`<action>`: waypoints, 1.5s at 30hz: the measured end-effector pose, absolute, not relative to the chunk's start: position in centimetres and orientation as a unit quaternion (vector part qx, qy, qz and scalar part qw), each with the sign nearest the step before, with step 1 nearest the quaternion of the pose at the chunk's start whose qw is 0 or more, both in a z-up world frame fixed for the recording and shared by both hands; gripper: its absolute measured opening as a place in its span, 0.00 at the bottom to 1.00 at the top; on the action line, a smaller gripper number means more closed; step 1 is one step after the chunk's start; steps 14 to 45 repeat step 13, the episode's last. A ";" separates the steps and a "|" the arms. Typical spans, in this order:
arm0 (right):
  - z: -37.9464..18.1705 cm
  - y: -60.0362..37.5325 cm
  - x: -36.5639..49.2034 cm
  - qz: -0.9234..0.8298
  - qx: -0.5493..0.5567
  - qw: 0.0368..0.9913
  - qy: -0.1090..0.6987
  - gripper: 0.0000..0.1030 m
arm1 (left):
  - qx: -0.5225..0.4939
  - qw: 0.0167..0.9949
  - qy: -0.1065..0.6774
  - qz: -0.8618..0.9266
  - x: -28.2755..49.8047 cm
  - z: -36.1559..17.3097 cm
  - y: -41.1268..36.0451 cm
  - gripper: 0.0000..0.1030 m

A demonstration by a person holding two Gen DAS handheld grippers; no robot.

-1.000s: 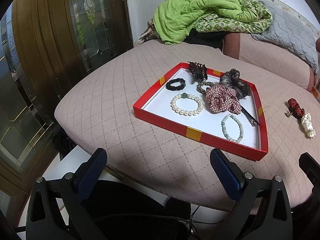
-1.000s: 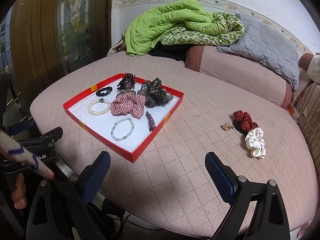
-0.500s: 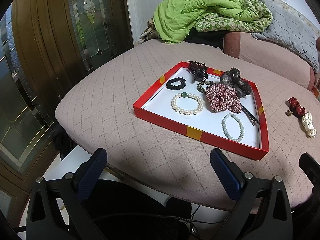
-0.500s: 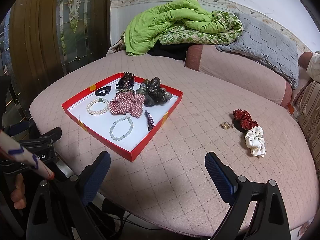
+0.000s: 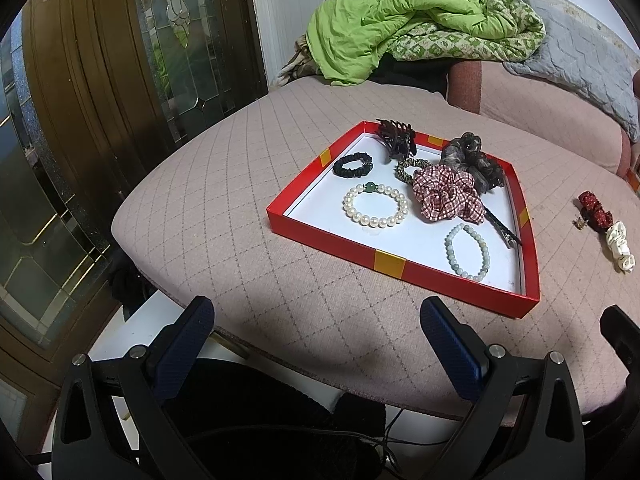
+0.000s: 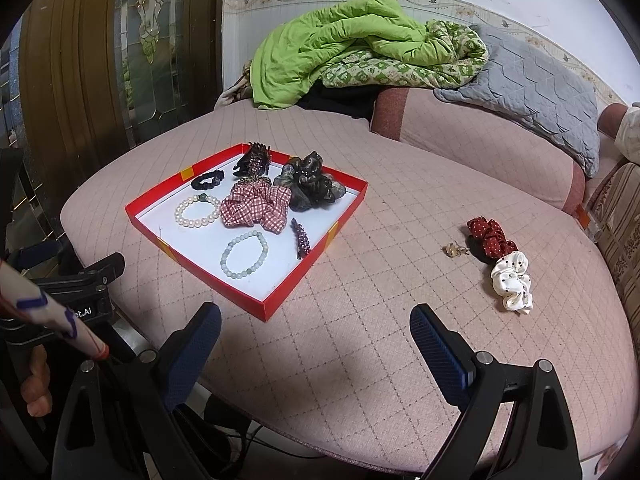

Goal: Organize jewelry

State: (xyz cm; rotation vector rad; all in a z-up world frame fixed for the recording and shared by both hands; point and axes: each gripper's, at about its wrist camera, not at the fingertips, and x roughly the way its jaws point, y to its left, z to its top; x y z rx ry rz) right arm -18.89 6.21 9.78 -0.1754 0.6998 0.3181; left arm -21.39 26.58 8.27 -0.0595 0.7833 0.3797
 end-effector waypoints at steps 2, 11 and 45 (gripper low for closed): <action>9.8 6.2 -18.9 0.155 -0.084 0.923 0.341 0.94 | -0.024 0.907 0.379 0.184 -21.4 8.2 26.4 0.99; 9.9 3.8 -18.4 0.134 -0.057 0.930 0.337 0.94 | 0.022 0.912 0.374 0.167 -19.2 10.5 22.8 0.99; 9.7 2.5 -18.1 0.119 -0.048 0.933 0.337 0.94 | 0.048 0.916 0.370 0.148 -18.5 10.8 20.8 0.99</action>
